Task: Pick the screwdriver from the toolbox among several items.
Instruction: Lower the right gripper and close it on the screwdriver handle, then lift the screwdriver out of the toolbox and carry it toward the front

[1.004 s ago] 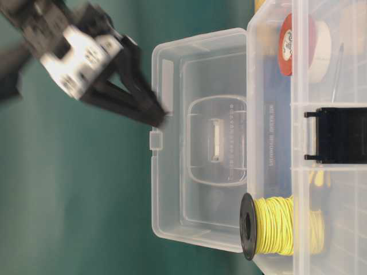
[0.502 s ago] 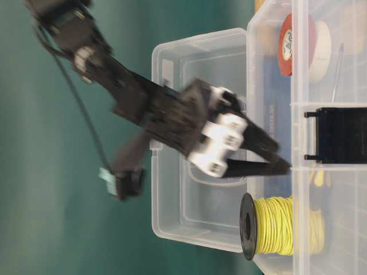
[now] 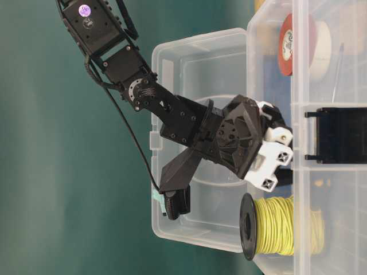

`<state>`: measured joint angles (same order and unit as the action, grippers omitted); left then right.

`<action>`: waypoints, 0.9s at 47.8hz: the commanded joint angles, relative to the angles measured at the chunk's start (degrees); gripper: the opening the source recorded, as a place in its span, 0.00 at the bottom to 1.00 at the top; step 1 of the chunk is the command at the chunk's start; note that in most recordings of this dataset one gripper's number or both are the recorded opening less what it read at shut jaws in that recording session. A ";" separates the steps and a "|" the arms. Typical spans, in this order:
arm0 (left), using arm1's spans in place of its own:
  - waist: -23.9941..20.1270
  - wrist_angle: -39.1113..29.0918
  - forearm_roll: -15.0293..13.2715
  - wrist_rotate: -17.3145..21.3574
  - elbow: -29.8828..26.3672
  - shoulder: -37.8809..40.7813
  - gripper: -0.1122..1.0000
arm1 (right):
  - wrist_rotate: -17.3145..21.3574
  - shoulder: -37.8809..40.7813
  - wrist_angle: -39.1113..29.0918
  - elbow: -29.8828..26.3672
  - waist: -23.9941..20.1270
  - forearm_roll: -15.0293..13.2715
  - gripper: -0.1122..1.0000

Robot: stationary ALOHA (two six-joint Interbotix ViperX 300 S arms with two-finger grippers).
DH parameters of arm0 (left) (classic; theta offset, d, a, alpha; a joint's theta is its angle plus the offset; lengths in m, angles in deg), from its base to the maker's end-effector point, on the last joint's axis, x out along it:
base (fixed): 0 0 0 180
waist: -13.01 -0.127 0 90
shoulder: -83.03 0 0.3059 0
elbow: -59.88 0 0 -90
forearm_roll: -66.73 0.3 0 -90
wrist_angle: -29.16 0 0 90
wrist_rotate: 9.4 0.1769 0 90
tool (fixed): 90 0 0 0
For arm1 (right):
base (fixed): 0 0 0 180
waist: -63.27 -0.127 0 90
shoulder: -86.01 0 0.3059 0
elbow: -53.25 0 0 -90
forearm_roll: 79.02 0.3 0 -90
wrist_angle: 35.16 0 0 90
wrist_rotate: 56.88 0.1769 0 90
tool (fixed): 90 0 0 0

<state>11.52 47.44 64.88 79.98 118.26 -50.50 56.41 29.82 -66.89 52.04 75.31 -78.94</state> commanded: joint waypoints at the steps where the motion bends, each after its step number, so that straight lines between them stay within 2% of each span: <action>1: -0.18 0.26 -0.18 -0.35 -0.44 0.35 0.10 | -0.35 -0.97 -0.88 -0.70 0.18 -0.26 0.44; 3: -0.18 0.18 -0.18 -0.35 -0.44 0.35 0.10 | -0.44 -1.23 -1.41 -0.79 0.18 -0.18 0.34; 4: -0.18 0.18 -0.18 -0.35 -0.44 0.35 0.10 | -0.53 -1.49 -1.67 -0.79 0.18 -0.26 0.33; 13: -0.18 0.09 -0.18 -0.35 -0.35 0.18 0.10 | -0.44 -5.98 -5.10 -0.70 0.09 -0.18 0.33; 27: -0.18 0.09 -0.18 -0.35 -0.35 -0.09 0.10 | 0.44 -18.81 -12.92 -0.79 -1.32 -0.18 0.33; 35: -0.18 0.00 -0.18 -0.35 -0.35 -0.09 0.10 | 1.76 -24.35 -16.79 -0.79 -5.80 -0.09 0.33; 43: -0.18 0.00 -0.18 -0.35 -0.35 -0.09 0.10 | 7.73 -24.52 -16.35 -0.79 -14.33 -0.79 0.33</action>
<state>11.43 47.18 64.71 79.54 118.52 -50.85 62.21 6.44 -83.76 52.04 64.59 -79.20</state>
